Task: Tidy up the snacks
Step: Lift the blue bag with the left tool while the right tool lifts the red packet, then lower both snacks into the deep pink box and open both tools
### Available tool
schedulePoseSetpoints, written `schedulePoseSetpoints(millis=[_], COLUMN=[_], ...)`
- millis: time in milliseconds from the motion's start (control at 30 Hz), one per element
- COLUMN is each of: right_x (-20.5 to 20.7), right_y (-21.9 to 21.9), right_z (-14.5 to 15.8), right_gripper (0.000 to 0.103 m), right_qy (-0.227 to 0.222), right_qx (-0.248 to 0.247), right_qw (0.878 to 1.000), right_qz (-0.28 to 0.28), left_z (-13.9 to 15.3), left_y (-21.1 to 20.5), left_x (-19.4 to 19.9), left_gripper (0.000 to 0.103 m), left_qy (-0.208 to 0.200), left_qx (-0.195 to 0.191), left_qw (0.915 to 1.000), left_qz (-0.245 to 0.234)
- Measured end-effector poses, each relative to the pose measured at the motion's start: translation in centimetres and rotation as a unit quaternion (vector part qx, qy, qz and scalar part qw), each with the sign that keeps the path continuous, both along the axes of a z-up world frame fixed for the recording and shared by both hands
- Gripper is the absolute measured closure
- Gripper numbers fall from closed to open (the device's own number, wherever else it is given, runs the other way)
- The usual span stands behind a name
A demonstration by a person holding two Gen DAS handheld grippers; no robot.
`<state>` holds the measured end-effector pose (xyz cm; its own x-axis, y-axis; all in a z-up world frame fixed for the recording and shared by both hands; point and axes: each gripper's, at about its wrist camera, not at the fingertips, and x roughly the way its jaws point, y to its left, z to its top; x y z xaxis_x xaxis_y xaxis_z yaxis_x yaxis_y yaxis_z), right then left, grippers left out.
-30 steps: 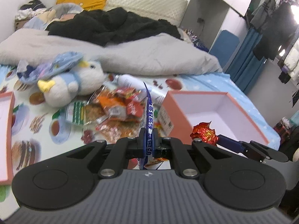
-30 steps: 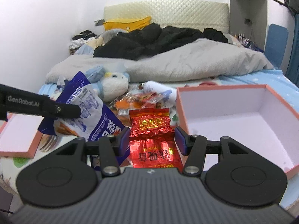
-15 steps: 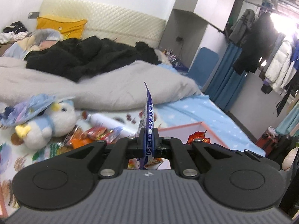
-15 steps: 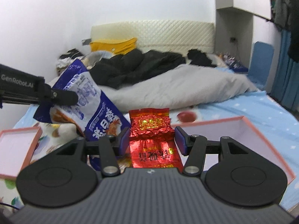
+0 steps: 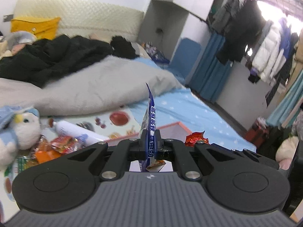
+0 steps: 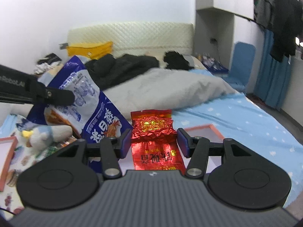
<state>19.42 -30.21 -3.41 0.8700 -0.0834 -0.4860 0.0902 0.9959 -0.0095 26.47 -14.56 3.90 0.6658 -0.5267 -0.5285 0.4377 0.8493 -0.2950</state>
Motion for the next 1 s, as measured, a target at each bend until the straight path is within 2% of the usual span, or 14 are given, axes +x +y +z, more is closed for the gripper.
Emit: schedulePoseSetpoints(millis=[167, 333, 600, 833, 900, 1000], right_x=[0.6, 1.1, 1.8, 2.1, 2.2, 2.4], right_y=[-2.6, -4.2, -5.5, -5.9, -6.2, -6.5], right_z=[-3.4, -6.8, -11.2, -13.4, -13.4, -13.7], right_gripper=[0.048, 0.048, 0.048, 0.047, 0.047, 0.047], right_qy=[0.035, 0.068, 0.109, 0.129, 0.131, 0.135], right_qx=[0.012, 0.029, 0.038, 0.056, 0.069, 0.082], right_qw=[0.999, 0.995, 0.991, 0.988, 0.987, 0.985], right_qz=[-0.036, -0.065, -0.069, -0.064, -0.069, -0.066], left_z=[-3.5, -8.3, -14.3, -16.5, -16.7, -16.5], left_y=[-3.1, -5.4, -7.3, -7.1, -7.0, -6.8], left_x=[2.3, 4.2, 5.6, 6.2, 6.2, 6.0], left_gripper=[0.097, 0.097, 0.096, 0.096, 0.094, 0.071], left_qy=[0.033, 0.073, 0.125, 0.148, 0.153, 0.146], left_qx=[0.02, 0.038, 0.068, 0.07, 0.071, 0.08], left_qw=[0.9991, 0.9964, 0.9894, 0.9863, 0.9856, 0.986], left_qz=[-0.018, -0.023, -0.028, -0.018, -0.015, -0.009])
